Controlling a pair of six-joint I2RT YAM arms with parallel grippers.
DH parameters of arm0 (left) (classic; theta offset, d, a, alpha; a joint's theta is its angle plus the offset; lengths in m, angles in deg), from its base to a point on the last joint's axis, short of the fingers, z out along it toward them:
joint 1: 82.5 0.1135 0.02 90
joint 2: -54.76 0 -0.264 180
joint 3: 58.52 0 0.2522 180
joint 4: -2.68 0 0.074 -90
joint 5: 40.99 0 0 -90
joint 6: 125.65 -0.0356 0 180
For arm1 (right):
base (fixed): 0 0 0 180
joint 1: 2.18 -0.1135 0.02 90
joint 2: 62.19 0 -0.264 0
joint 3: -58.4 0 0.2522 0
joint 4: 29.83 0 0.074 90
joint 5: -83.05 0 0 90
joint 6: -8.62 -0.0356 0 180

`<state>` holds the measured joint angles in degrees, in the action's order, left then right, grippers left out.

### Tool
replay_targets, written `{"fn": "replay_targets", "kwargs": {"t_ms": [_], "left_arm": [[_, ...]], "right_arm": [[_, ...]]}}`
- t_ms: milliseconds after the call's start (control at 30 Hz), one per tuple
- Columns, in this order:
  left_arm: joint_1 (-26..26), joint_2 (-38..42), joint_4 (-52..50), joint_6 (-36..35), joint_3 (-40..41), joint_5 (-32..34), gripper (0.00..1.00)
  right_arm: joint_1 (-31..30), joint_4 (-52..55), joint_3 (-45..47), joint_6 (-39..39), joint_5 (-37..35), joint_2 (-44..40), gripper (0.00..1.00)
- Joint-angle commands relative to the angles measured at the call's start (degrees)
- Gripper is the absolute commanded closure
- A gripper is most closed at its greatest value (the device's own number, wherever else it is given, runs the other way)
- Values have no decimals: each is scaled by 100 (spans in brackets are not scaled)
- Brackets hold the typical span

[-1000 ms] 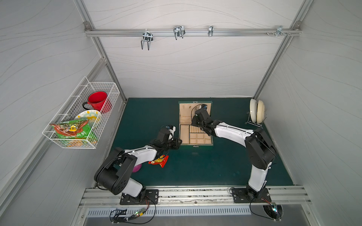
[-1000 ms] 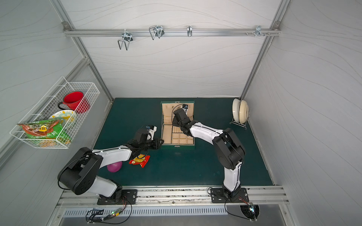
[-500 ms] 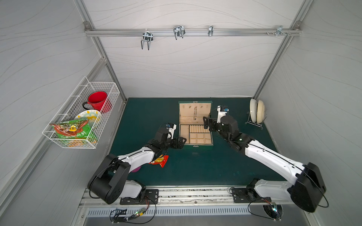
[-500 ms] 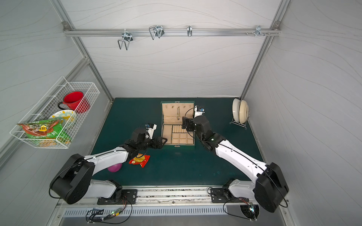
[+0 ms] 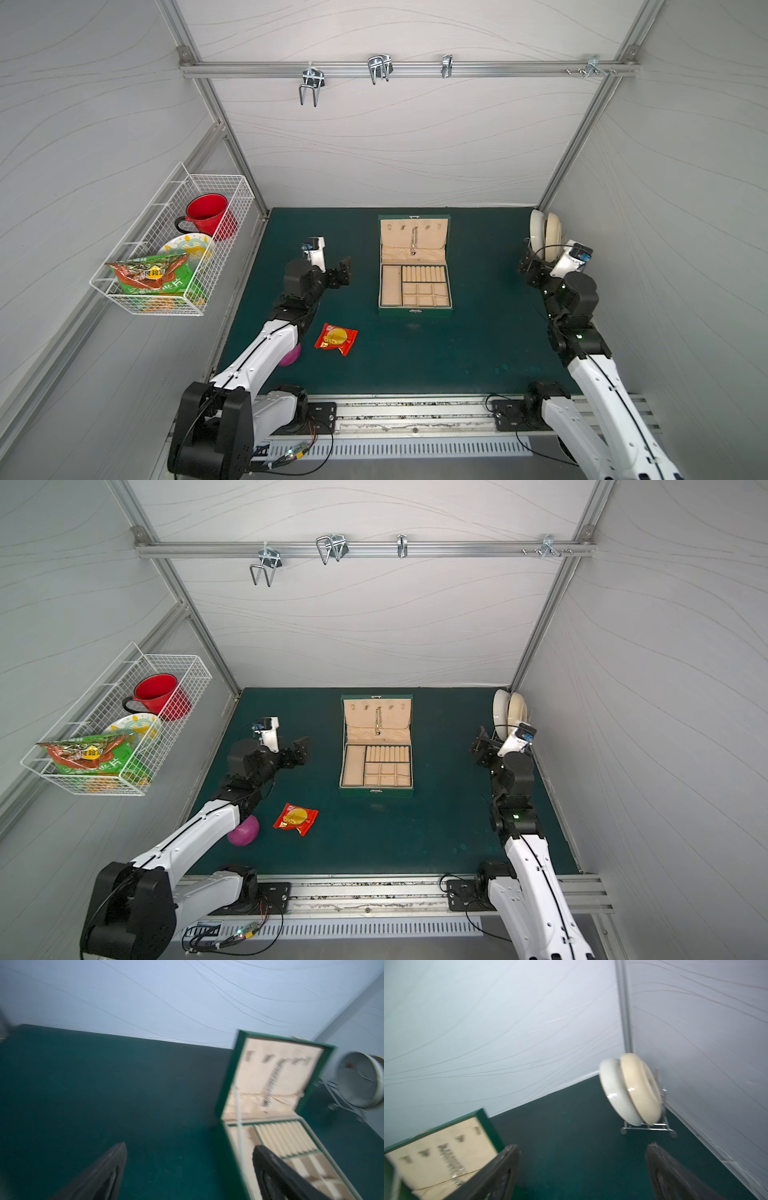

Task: Put jewelry chain into jewelry box
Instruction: Reset both arms

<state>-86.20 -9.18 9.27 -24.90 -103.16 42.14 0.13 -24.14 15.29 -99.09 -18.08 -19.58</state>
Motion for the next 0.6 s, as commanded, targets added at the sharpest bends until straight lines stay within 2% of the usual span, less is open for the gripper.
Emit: {"fn": "replay_targets", "kwargs": {"t_ms": [0, 67, 167, 233, 300, 367, 500, 567], "left_arm": [[621, 11, 758, 6, 249, 475, 0], [817, -115, 1031, -116, 508, 683, 0], [828, -496, 1464, -490, 820, 971, 0], [823, -908, 2405, -663, 1185, 939, 0], [835, -1373, 3314, -742, 1478, 848, 0], [832, -1798, 3472, -910, 1398, 493, 0], [827, -2533, 3620, -1099, 1066, 28, 0], [823, -2444, 3061, -1102, 894, -36, 0]], "right_arm": [[721, -1045, 643, -218, 962, 573, 1], [724, -1418, 757, 68, 932, 1117, 1], [584, -2160, 980, 427, 802, 1791, 1], [290, -2876, 1206, 893, 517, 2146, 1], [75, -2890, 1129, 1173, 389, 2480, 1], [52, -3022, 1080, 1199, 432, 2831, 1], [64, -4240, 1357, 1242, 792, 3443, 1], [74, -4838, 1364, 1317, 1170, 3965, 1]]}}
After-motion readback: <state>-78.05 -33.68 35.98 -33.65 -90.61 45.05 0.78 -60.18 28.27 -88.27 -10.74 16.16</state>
